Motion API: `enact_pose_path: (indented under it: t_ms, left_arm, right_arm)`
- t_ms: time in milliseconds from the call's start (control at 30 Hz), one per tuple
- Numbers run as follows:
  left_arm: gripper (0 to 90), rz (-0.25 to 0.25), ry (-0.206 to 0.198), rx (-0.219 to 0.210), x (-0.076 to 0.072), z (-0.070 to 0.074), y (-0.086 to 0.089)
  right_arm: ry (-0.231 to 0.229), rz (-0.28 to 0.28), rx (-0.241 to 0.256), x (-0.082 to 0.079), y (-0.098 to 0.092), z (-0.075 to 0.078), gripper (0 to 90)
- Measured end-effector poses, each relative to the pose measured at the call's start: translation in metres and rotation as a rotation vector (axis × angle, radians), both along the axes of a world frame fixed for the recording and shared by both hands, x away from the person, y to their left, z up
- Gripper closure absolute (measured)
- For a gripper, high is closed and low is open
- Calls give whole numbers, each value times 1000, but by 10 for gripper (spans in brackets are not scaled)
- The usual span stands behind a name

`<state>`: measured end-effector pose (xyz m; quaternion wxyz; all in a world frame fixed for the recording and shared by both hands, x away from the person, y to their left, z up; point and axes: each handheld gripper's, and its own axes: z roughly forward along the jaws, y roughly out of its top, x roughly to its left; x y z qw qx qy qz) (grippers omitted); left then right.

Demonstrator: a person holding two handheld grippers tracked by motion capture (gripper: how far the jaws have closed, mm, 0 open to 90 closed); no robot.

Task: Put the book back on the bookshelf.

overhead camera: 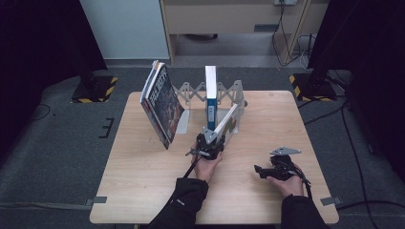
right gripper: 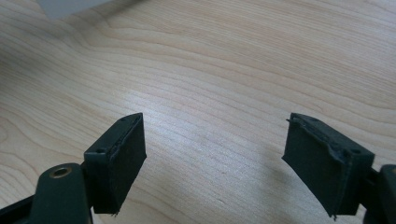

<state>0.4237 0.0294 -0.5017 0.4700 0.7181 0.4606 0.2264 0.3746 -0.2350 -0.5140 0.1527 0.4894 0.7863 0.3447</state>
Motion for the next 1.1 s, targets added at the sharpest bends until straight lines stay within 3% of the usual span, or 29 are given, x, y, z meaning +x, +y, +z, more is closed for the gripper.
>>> enact_pose_path:
  t_ms: [100,333,533,700,1000,1100]
  left_arm:
    - [731,-3,10,22,1,-6,-4]
    - [714,-22,2,23,2,-8,-5]
    - [636,-72,0,1,-10,1,7]
    - [675,-83,-22,-24,-20,9,17]
    - [706,-70,-12,-49,-10,14,12]
    - [703,-73,-14,-26,-6,17,6]
  right_arm:
    - [-1,1,0,0,0,0,205]
    - [17,1,-11,1,0,-2,197]
    - [22,0,-14,0,0,-2,193]
    - [26,0,-19,0,0,-3,192]
    - [23,5,-19,0,0,-3,192]
    - [21,6,-17,1,0,-3,192]
